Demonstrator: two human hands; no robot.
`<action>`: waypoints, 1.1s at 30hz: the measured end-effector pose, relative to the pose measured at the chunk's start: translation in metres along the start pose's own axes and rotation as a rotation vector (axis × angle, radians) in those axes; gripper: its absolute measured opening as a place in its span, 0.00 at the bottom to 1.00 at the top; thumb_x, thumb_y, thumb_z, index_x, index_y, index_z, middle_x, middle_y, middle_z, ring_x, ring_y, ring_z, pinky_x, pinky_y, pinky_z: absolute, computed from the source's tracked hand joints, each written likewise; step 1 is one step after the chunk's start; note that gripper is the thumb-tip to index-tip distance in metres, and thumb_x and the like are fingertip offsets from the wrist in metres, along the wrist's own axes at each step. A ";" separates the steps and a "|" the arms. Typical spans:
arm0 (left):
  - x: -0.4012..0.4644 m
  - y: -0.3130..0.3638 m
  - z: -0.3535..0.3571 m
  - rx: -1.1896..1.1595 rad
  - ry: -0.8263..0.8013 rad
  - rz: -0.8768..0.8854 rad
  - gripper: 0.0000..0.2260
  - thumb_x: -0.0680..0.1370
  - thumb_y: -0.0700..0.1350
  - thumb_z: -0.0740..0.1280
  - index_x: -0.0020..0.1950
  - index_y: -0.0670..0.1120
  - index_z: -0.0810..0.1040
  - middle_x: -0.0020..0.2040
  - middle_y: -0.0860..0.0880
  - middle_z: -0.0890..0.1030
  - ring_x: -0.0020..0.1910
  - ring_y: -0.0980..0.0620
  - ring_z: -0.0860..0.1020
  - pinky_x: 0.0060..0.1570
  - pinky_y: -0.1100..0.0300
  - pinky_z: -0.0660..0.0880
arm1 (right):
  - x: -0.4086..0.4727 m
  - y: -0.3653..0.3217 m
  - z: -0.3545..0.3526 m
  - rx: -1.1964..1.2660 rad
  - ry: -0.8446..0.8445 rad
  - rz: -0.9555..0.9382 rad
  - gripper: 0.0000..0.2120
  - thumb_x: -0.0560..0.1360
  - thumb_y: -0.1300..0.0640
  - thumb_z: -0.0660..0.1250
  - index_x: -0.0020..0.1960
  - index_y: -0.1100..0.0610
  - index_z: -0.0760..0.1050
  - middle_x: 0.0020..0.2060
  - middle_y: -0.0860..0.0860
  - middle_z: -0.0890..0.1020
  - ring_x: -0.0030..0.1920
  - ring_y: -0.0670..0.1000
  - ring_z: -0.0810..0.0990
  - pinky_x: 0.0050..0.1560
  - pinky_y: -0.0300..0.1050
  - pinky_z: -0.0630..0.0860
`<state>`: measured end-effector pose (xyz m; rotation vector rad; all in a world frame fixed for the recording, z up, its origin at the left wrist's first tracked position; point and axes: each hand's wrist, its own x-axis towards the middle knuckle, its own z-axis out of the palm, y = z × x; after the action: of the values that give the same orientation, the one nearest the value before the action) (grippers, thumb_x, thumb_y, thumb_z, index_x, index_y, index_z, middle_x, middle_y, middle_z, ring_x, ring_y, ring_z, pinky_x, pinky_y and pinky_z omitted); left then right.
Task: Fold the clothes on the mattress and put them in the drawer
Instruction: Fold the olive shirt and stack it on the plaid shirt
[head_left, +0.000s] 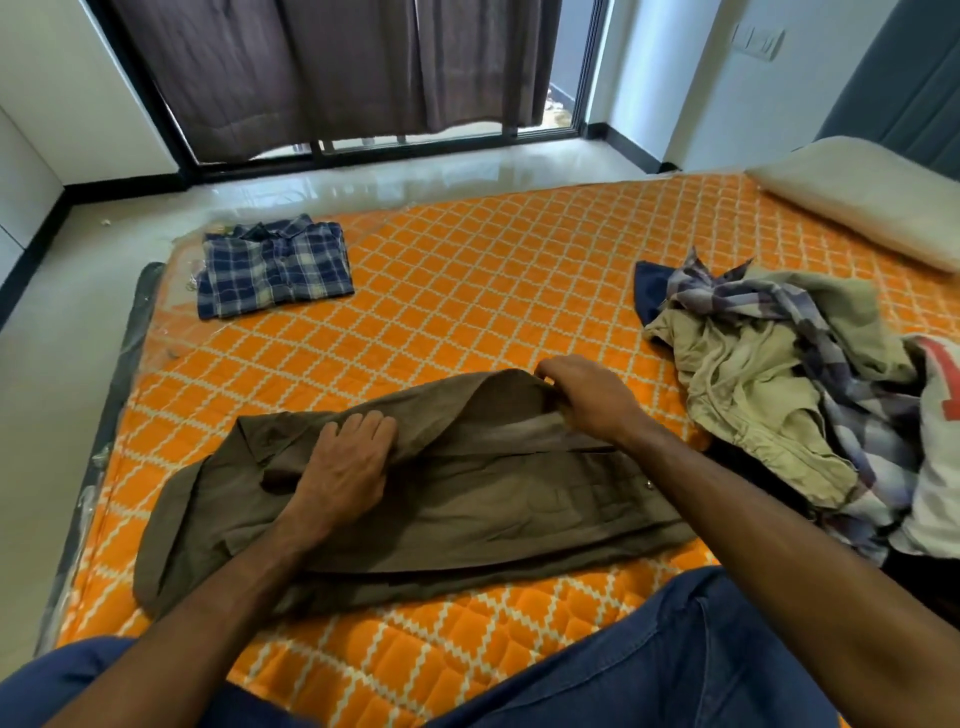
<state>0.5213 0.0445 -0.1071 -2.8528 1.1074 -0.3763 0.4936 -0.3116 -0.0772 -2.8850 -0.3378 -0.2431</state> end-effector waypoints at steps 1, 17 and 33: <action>-0.001 0.002 0.002 -0.005 -0.004 0.027 0.19 0.64 0.40 0.73 0.51 0.45 0.70 0.44 0.45 0.72 0.39 0.43 0.72 0.36 0.50 0.68 | -0.004 0.004 -0.007 -0.156 0.102 -0.054 0.09 0.77 0.61 0.68 0.55 0.53 0.74 0.46 0.52 0.78 0.46 0.57 0.75 0.42 0.53 0.71; -0.007 -0.015 0.011 -0.127 -0.071 0.129 0.19 0.78 0.64 0.57 0.59 0.53 0.74 0.60 0.50 0.74 0.57 0.47 0.74 0.53 0.49 0.69 | -0.058 0.009 0.013 -0.212 -0.449 0.020 0.32 0.74 0.50 0.70 0.74 0.49 0.62 0.64 0.49 0.69 0.62 0.53 0.70 0.59 0.52 0.69; -0.024 -0.104 0.038 -0.804 -0.214 -0.741 0.13 0.83 0.51 0.63 0.49 0.42 0.78 0.44 0.41 0.79 0.46 0.40 0.78 0.41 0.50 0.67 | -0.055 0.006 0.013 -0.443 -0.379 -0.003 0.29 0.77 0.57 0.68 0.76 0.52 0.63 0.67 0.53 0.73 0.66 0.57 0.72 0.62 0.55 0.70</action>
<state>0.5815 0.1364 -0.1337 -3.7929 0.0945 0.4749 0.4440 -0.3262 -0.1010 -3.3649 -0.3934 0.2705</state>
